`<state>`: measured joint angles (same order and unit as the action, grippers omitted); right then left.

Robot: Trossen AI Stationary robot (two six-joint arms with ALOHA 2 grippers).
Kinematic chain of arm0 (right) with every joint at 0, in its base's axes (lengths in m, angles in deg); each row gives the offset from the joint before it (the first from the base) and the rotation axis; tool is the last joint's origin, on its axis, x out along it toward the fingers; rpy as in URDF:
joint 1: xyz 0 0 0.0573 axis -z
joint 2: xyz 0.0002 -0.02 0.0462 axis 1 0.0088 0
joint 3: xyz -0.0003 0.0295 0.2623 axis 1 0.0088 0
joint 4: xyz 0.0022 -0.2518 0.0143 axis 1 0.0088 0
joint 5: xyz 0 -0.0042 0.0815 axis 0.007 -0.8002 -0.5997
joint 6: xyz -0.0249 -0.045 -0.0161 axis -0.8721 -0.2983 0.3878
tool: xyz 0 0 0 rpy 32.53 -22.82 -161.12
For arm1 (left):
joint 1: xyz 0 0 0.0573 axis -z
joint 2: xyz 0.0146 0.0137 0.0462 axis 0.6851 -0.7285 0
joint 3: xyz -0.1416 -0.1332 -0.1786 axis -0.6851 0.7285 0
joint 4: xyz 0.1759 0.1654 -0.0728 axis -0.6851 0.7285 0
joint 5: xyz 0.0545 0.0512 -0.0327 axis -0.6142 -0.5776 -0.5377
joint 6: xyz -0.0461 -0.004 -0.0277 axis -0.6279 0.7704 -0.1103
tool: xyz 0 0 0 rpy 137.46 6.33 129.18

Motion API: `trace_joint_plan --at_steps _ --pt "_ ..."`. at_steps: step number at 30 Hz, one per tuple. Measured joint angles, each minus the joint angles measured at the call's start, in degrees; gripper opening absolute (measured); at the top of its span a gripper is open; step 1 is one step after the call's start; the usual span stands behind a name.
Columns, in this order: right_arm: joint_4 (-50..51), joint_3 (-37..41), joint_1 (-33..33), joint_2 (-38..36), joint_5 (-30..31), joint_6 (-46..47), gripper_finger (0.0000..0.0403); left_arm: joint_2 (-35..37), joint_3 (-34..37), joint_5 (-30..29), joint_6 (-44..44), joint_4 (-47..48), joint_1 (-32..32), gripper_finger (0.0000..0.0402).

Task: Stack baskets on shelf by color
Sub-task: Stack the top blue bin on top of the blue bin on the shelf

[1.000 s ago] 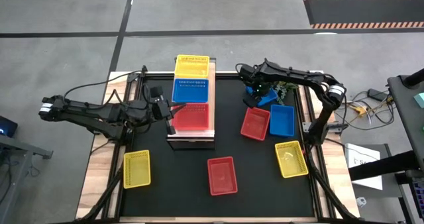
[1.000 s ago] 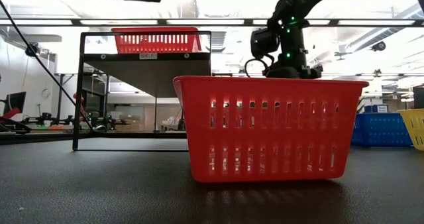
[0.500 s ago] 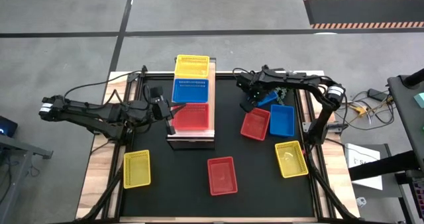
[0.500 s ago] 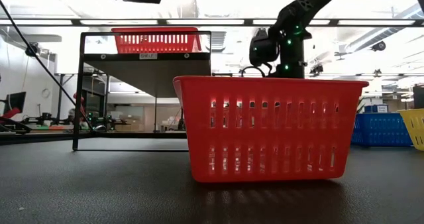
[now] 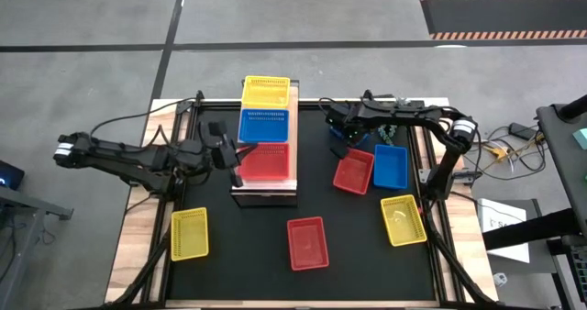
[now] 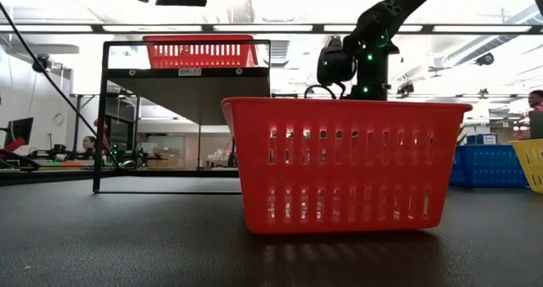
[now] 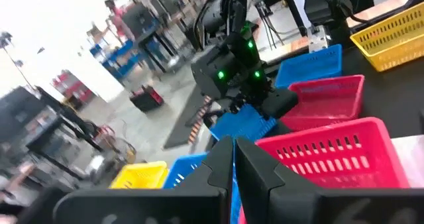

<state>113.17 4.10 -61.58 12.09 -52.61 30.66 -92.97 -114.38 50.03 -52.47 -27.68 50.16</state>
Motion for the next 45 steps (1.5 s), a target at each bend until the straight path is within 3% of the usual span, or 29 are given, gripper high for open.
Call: trace_joint_plan --at_steps 8,15,18,26,33,41,45 --pt "10.4 -9.5 -2.4 0.0 3.3 -4.4 0.0011 3.5 4.1 0.1 3.0 -7.6 0.0 0.0000" --pt "24.5 -23.1 -6.5 0.0 14.9 -6.1 0.0011 6.7 5.7 0.1 2.7 -7.8 0.0 0.0000" --pt "28.9 -30.3 -7.7 0.0 15.6 -6.0 0.0011 7.1 6.2 0.1 2.7 -7.8 0.0 0.0000" --pt "29.0 -46.5 -10.6 0.0 15.6 -10.8 0.0011 7.4 6.4 0.1 2.7 -7.8 0.0 0.0000" --pt "28.9 -54.6 -12.3 0.0 8.5 -13.9 0.0011 7.8 6.4 0.1 2.7 -8.3 0.0 0.0000" --pt "24.4 -55.2 -15.7 0.2 1.5 -16.8 0.0011 7.5 6.5 0.1 2.9 -12.1 0.0 0.0000" --pt "18.8 -55.0 -16.7 1.4 -2.3 -19.4 0.0011 7.7 7.2 0.1 3.1 -19.9 0.0 0.0000"
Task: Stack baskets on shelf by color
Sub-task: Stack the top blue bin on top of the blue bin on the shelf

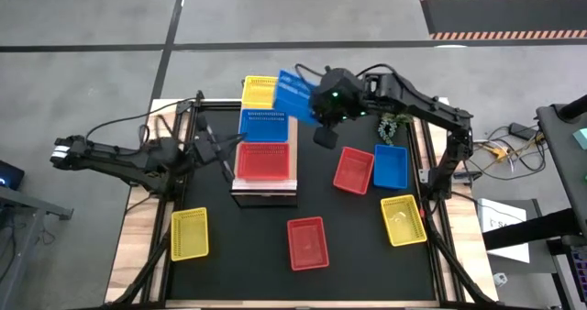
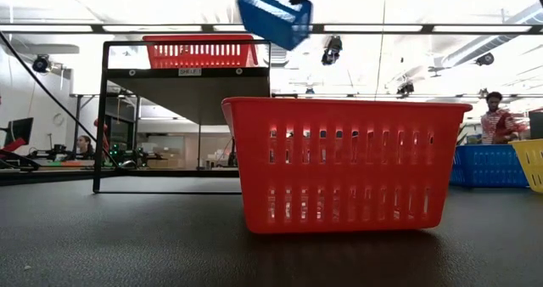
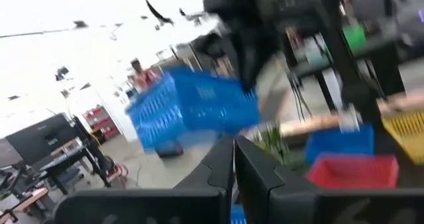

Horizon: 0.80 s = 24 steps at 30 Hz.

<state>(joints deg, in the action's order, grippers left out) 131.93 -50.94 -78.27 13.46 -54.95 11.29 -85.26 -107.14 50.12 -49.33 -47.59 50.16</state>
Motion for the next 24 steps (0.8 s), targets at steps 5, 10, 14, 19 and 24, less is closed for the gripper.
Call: trace_joint_plan --at_steps 5,10,14,19,24 --pt "-2.9 -0.8 -0.6 4.1 -0.4 -4.2 0.0011 0.3 2.1 0.0 0.0 -8.1 0.0 0.0000" --pt "-6.5 -1.4 -0.4 7.5 0.1 -6.7 0.0011 1.5 2.5 0.3 -0.1 -9.1 0.0 0.0000" --pt "-7.9 -1.4 -0.5 9.9 -0.1 -8.4 0.0011 1.6 2.6 0.3 -0.4 -8.8 0.3 0.0000" --pt "-10.4 -1.4 -0.3 11.0 0.1 -9.4 0.0011 1.6 2.6 0.3 -0.4 -8.8 0.3 0.0000" --pt "-10.3 -1.4 -0.4 12.4 -0.1 -9.1 0.0011 1.6 2.6 0.3 -0.4 -8.8 0.3 0.0000"
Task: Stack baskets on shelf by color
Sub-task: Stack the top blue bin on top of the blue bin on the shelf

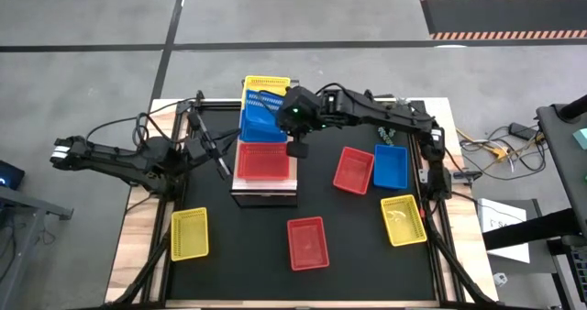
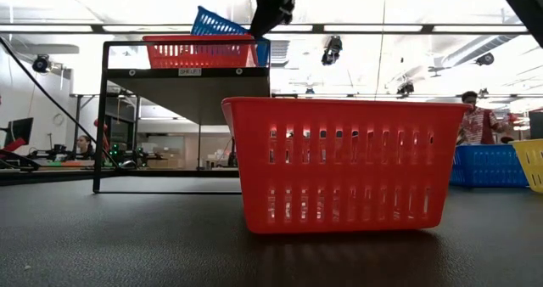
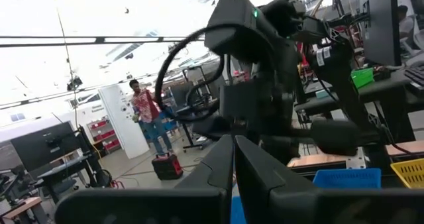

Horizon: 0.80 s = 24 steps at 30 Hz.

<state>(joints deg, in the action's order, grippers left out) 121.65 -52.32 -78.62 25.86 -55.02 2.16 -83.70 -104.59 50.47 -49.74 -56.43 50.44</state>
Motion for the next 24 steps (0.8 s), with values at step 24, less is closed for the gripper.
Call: trace_joint_plan --at_steps 24 --pt "0.9 0.0 0.0 -0.2 1.6 3.2 0.0154 -0.3 0.0 0.1 0.2 0.6 0.0 0.0000"
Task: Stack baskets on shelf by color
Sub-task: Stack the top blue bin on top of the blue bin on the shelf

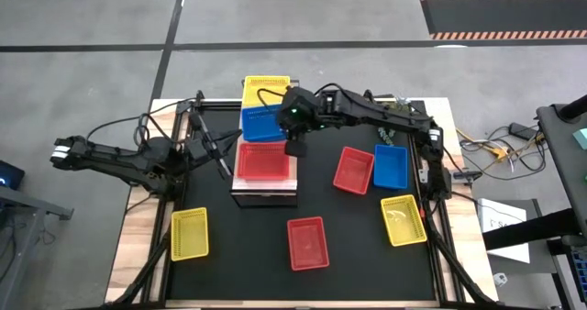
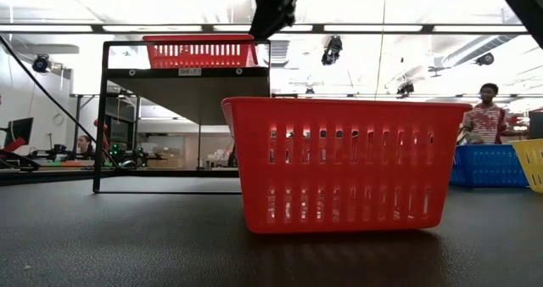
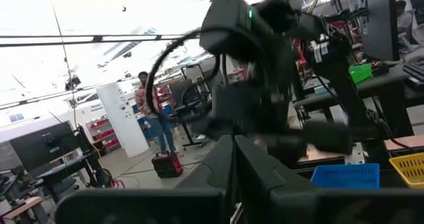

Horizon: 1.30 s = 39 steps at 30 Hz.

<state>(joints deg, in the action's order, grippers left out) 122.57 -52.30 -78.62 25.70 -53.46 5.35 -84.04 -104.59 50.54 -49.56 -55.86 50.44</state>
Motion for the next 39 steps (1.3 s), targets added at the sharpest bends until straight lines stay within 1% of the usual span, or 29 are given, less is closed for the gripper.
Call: trace_joint_plan --at_steps 4,9,12,14,18,21,30,36,39 --pt "5.1 0.0 0.9 -2.8 0.4 2.1 0.0143 0.0 0.0 0.0 0.0 0.5 0.0 0.0000" --pt "9.6 1.8 3.8 -2.9 0.8 3.9 0.0098 0.0 0.0 0.0 0.0 1.4 0.0 0.0000" --pt "7.8 5.4 5.0 -2.5 0.5 3.8 0.0064 0.0 0.0 0.0 0.0 1.8 0.0 0.0000" --pt "3.7 8.6 5.3 -2.5 0.2 3.6 0.0043 0.0 0.0 0.0 0.0 2.0 0.0 0.0000" --pt "-0.8 12.2 5.5 -2.5 -0.1 1.9 0.0014 0.0 0.0 0.0 0.0 2.5 0.0 0.0000" --pt "-4.3 13.7 5.2 -2.6 -0.8 1.9 0.0009 0.0 0.0 0.0 0.0 2.5 0.0 0.0000" --pt "-7.3 14.4 5.0 -2.6 -6.4 1.6 0.0009 0.0 0.0 0.0 0.0 2.5 0.0 0.0000" --pt "-7.0 13.7 4.5 -2.7 -6.6 1.2 0.0009 0.0 0.0 0.0 0.0 2.5 0.0 0.0000" --pt "-6.6 13.2 4.4 -3.0 -6.5 -0.8 0.0009 0.0 0.0 0.0 -0.5 2.4 0.0 0.0000"
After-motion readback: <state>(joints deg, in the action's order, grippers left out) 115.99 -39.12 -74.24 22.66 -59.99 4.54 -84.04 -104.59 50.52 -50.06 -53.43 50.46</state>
